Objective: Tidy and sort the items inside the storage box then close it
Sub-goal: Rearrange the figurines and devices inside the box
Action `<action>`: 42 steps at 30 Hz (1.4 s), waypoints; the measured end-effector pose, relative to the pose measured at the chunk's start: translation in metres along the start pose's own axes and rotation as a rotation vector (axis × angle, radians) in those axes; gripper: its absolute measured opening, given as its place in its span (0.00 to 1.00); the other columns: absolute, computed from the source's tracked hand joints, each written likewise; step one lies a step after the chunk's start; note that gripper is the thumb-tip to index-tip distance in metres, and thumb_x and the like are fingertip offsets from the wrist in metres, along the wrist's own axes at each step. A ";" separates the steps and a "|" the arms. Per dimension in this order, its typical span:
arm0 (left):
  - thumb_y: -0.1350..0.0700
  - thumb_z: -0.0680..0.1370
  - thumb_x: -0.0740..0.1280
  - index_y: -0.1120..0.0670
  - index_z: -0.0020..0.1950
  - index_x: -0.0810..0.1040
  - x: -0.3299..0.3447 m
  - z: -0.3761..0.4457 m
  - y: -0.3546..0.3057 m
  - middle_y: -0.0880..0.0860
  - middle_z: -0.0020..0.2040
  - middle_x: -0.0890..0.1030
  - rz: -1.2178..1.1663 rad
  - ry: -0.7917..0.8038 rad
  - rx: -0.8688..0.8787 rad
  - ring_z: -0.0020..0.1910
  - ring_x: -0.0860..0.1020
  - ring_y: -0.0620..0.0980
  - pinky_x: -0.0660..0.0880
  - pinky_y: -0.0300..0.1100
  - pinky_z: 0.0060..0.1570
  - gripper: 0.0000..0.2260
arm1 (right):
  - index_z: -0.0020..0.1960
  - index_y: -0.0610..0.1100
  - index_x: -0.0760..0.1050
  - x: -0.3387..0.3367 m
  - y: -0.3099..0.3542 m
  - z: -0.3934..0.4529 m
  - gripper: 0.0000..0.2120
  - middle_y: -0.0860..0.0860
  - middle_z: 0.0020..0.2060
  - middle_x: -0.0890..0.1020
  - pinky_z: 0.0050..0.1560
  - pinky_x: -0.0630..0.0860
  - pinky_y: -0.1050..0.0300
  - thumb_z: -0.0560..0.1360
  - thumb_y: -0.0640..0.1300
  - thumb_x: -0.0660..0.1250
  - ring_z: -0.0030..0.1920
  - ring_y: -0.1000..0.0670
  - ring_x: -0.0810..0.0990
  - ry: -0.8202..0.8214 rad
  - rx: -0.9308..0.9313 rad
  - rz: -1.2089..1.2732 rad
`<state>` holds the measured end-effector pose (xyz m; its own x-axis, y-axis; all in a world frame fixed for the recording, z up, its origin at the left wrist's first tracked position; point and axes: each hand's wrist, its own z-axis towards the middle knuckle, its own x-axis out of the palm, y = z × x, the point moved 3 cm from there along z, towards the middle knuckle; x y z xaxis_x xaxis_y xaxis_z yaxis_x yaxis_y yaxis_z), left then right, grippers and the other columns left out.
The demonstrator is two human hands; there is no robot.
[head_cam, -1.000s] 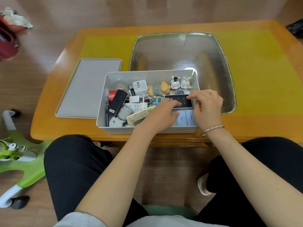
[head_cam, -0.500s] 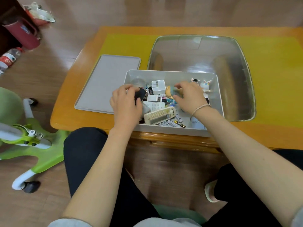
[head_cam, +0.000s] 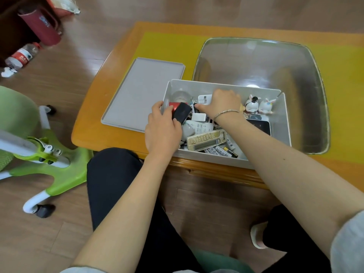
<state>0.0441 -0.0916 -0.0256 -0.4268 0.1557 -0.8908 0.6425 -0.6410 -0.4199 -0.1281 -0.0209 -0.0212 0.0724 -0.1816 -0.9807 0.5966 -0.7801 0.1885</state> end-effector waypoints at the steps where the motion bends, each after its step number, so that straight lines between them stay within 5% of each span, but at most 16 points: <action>1: 0.53 0.79 0.61 0.52 0.69 0.71 0.000 0.000 0.001 0.53 0.72 0.65 -0.008 0.000 -0.003 0.61 0.72 0.53 0.75 0.49 0.52 0.18 | 0.38 0.46 0.68 0.000 0.002 0.002 0.24 0.45 0.42 0.81 0.48 0.67 0.51 0.67 0.68 0.66 0.50 0.41 0.77 -0.008 0.003 -0.018; 13: 0.52 0.79 0.62 0.49 0.65 0.74 -0.001 -0.001 -0.001 0.53 0.71 0.64 0.017 0.011 0.028 0.59 0.72 0.54 0.75 0.49 0.51 0.15 | 0.39 0.44 0.73 0.000 -0.002 -0.001 0.16 0.47 0.36 0.78 0.34 0.69 0.56 0.65 0.57 0.69 0.41 0.43 0.78 0.042 0.018 0.226; 18: 0.52 0.79 0.62 0.51 0.65 0.74 0.001 -0.001 0.000 0.54 0.72 0.63 0.055 0.017 0.035 0.60 0.72 0.54 0.74 0.49 0.53 0.15 | 0.53 0.48 0.76 -0.015 -0.011 -0.016 0.18 0.52 0.45 0.79 0.43 0.75 0.55 0.64 0.52 0.72 0.45 0.51 0.76 -0.009 -0.110 0.520; 22: 0.51 0.81 0.59 0.53 0.65 0.74 0.002 -0.003 -0.003 0.55 0.72 0.66 0.114 -0.040 0.039 0.69 0.64 0.55 0.65 0.51 0.64 0.15 | 0.56 0.47 0.76 -0.028 -0.020 -0.036 0.20 0.50 0.48 0.79 0.50 0.73 0.55 0.65 0.49 0.73 0.50 0.51 0.75 -0.059 -0.238 0.552; 27: 0.54 0.80 0.59 0.52 0.60 0.76 -0.012 -0.013 -0.019 0.52 0.64 0.74 -0.105 -0.223 0.124 0.63 0.68 0.52 0.65 0.50 0.60 0.11 | 0.59 0.44 0.74 -0.041 -0.041 -0.065 0.24 0.51 0.51 0.78 0.45 0.63 0.69 0.65 0.46 0.75 0.44 0.60 0.68 -0.120 -0.287 0.522; 30: 0.52 0.82 0.57 0.54 0.62 0.76 -0.002 -0.021 -0.048 0.47 0.53 0.78 -0.480 0.006 0.213 0.53 0.73 0.43 0.72 0.41 0.53 0.13 | 0.63 0.44 0.73 -0.045 -0.050 -0.083 0.29 0.52 0.51 0.77 0.44 0.61 0.76 0.64 0.44 0.75 0.39 0.63 0.65 -0.120 -0.335 0.497; 33: 0.48 0.83 0.57 0.55 0.60 0.76 0.010 -0.030 -0.071 0.40 0.41 0.75 -0.744 0.244 0.178 0.41 0.74 0.35 0.68 0.29 0.39 0.14 | 0.65 0.43 0.71 -0.049 -0.059 -0.099 0.32 0.49 0.51 0.77 0.47 0.62 0.74 0.63 0.43 0.76 0.42 0.61 0.64 -0.129 -0.399 0.491; 36: 0.48 0.82 0.60 0.49 0.50 0.77 0.020 -0.031 -0.080 0.43 0.35 0.74 -0.764 0.357 0.174 0.35 0.75 0.42 0.70 0.38 0.35 0.08 | 0.66 0.45 0.69 -0.053 -0.068 -0.110 0.33 0.49 0.53 0.78 0.48 0.71 0.61 0.63 0.43 0.76 0.45 0.56 0.68 -0.141 -0.387 0.486; 38: 0.49 0.81 0.61 0.47 0.43 0.73 0.022 -0.031 -0.084 0.44 0.34 0.75 -0.762 0.399 0.165 0.35 0.78 0.44 0.72 0.35 0.34 0.08 | 0.66 0.45 0.70 -0.053 -0.073 -0.114 0.33 0.48 0.54 0.78 0.48 0.74 0.56 0.64 0.43 0.77 0.46 0.55 0.69 -0.153 -0.365 0.491; 42: 0.51 0.82 0.61 0.50 0.46 0.73 0.022 -0.033 -0.087 0.43 0.37 0.76 -0.734 0.396 0.181 0.36 0.76 0.34 0.69 0.27 0.33 0.06 | 0.65 0.45 0.70 -0.049 -0.081 -0.120 0.29 0.49 0.55 0.77 0.48 0.72 0.66 0.67 0.46 0.76 0.48 0.56 0.72 -0.108 -0.351 0.519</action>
<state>-0.0003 -0.0081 -0.0147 -0.4193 0.8086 -0.4127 0.1639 -0.3797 -0.9105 -0.0846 0.1232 0.0053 0.3520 -0.5571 -0.7521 0.7337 -0.3346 0.5913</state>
